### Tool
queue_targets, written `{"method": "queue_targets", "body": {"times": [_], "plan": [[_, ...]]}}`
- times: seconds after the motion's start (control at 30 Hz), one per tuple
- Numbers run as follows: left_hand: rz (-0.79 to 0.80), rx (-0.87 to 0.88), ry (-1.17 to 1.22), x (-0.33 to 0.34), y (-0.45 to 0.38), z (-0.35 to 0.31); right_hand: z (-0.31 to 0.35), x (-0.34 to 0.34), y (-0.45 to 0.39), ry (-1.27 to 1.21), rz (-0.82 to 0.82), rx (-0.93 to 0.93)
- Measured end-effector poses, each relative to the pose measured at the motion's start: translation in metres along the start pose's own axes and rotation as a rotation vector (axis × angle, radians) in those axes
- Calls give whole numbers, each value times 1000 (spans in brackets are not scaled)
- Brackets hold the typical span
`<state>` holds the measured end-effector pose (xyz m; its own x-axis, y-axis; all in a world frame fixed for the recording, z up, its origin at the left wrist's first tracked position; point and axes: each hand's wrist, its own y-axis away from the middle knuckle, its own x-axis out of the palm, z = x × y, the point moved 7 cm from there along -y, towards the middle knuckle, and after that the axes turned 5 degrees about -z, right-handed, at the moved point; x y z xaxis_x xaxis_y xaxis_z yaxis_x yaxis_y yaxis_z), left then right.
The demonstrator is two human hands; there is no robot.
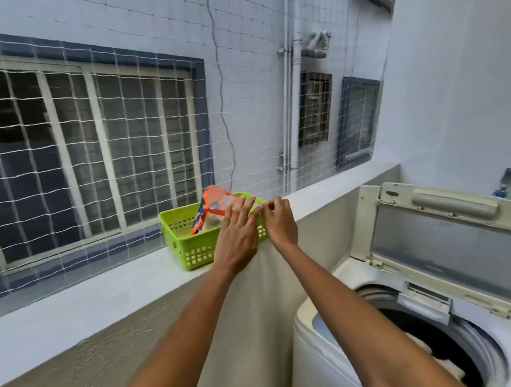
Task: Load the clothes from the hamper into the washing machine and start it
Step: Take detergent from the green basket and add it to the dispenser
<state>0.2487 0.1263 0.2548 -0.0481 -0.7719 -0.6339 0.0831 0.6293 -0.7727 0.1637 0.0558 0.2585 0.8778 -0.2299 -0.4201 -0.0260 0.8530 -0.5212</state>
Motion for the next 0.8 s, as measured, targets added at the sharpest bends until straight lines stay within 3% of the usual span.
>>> {"method": "queue_targets", "body": {"times": [0.1, 0.27, 0.4, 0.5, 0.8], "plan": [[44, 53, 44, 30, 2, -37, -30, -20, 12, 244, -55, -179], [189, 13, 141, 105, 25, -99, -113, -47, 26, 568, -63, -295], [386, -27, 242, 180, 53, -158, -211, -71, 41, 673, 15, -202], [569, 49, 276, 241, 68, -214, -286, -96, 47, 730, 74, -133], [683, 190, 376, 355, 42, -359, -453, -188, 21, 791, 138, 86]]}}
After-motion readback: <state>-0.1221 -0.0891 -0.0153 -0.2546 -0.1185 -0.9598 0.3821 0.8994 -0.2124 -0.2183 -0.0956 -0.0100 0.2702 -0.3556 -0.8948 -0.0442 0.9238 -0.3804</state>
